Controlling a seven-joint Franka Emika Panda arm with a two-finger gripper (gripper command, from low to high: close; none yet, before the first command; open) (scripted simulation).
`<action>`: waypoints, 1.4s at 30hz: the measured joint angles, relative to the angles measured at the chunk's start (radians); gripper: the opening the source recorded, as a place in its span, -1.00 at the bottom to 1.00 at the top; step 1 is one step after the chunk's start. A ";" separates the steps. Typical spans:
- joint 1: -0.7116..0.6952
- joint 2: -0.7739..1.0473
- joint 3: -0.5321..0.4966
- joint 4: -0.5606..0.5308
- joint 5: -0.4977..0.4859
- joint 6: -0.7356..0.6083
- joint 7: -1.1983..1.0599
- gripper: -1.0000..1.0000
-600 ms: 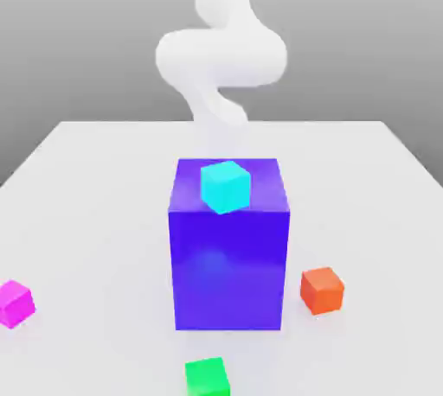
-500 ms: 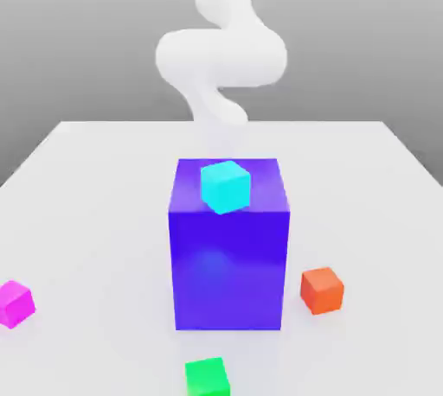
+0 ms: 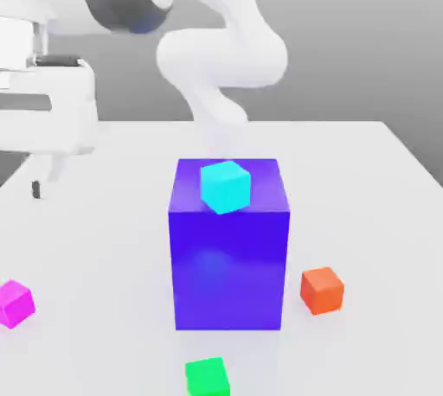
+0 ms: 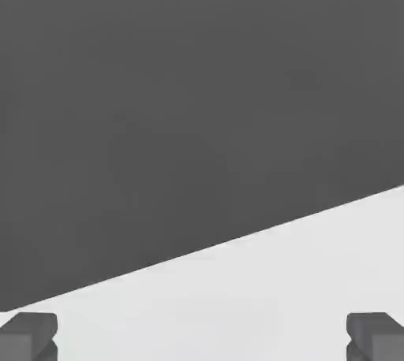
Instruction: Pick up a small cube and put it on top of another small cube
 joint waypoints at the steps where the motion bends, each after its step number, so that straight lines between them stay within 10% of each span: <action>1: -0.023 0.038 -0.008 -0.005 0.016 0.013 -0.020 0.00; 13: -0.252 0.482 0.064 -0.008 0.233 0.220 -0.249 0.00; 14: -0.272 0.510 0.088 -0.001 0.253 0.241 -0.265 -1.00; 27: -0.204 0.349 -0.021 -0.013 0.105 0.125 -0.149 -1.00; 42: 0.040 0.451 -0.113 0.074 0.124 -0.036 0.607 -1.00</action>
